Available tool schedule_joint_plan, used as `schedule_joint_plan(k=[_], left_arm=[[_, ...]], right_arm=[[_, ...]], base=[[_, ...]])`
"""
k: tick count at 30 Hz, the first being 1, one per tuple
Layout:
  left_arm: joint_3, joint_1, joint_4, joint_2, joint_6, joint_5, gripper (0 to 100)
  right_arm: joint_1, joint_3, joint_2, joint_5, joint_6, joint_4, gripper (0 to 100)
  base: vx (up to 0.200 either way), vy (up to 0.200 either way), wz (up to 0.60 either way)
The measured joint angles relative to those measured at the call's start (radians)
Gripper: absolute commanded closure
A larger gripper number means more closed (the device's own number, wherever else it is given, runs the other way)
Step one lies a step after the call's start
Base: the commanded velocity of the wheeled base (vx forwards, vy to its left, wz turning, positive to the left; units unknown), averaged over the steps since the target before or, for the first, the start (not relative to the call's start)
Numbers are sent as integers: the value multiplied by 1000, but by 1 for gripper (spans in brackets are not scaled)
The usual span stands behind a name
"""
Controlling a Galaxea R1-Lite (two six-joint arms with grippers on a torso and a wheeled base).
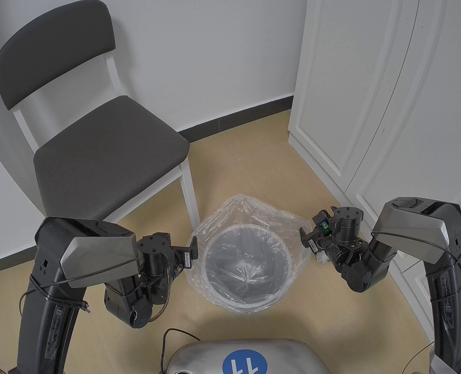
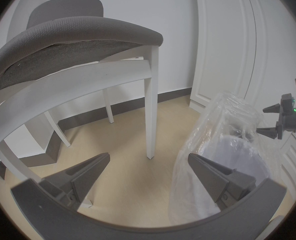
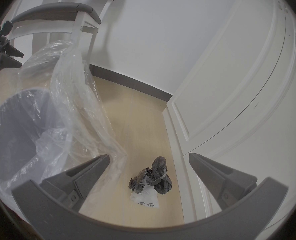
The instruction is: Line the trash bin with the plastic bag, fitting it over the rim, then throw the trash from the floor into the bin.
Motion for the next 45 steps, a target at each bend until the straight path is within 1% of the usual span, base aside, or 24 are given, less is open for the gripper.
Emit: schedule_joint_plan(k=[4, 8, 11, 15, 24, 29, 32, 34, 37, 39, 41, 43, 45], left_arm=[[-31, 10, 0, 12, 0, 18, 0], [-62, 15, 0, 22, -1, 38, 0], [-106, 17, -1, 36, -1, 76, 0], [-147, 19, 0, 62, 0, 109, 0], [-147, 21, 0, 82, 1, 108, 0], [-132, 30, -1, 49, -10, 103, 0], [-90, 26, -2, 4, -33, 83, 0], [-46, 14, -2, -30, -54, 53, 0], [34, -21, -2, -78, -83, -18, 0], [89, -42, -2, -102, -93, -82, 0], [129, -61, -1, -116, -99, -125, 0], [154, -72, -1, -119, -101, -139, 0], [162, -77, 0, -111, -101, -141, 0]], right_arm=[[3, -44, 26, -5, 26, -3, 0], [10, -109, 54, -47, 60, -2, 0], [17, -176, 82, -77, 86, -1, 0], [21, -232, 125, -95, 106, 6, 0], [26, -262, 184, -97, 107, 8, 0], [31, -257, 188, -97, 109, -10, 0], [41, -225, 166, -97, 110, -20, 0], [49, -200, 147, -97, 110, -29, 0], [66, -163, 117, -96, 114, -45, 0], [76, -140, 95, -96, 116, -60, 0], [87, -121, 76, -96, 119, -70, 0], [96, -111, 58, -94, 133, -75, 0], [104, -106, 40, -94, 173, -71, 0]], base=[[0, 0, 0], [0, 0, 0], [0, 0, 0], [0, 0, 0], [0, 0, 0], [0, 0, 0], [0, 0, 0], [0, 0, 0], [0, 0, 0], [0, 0, 0], [0, 0, 0], [0, 0, 0], [0, 0, 0]])
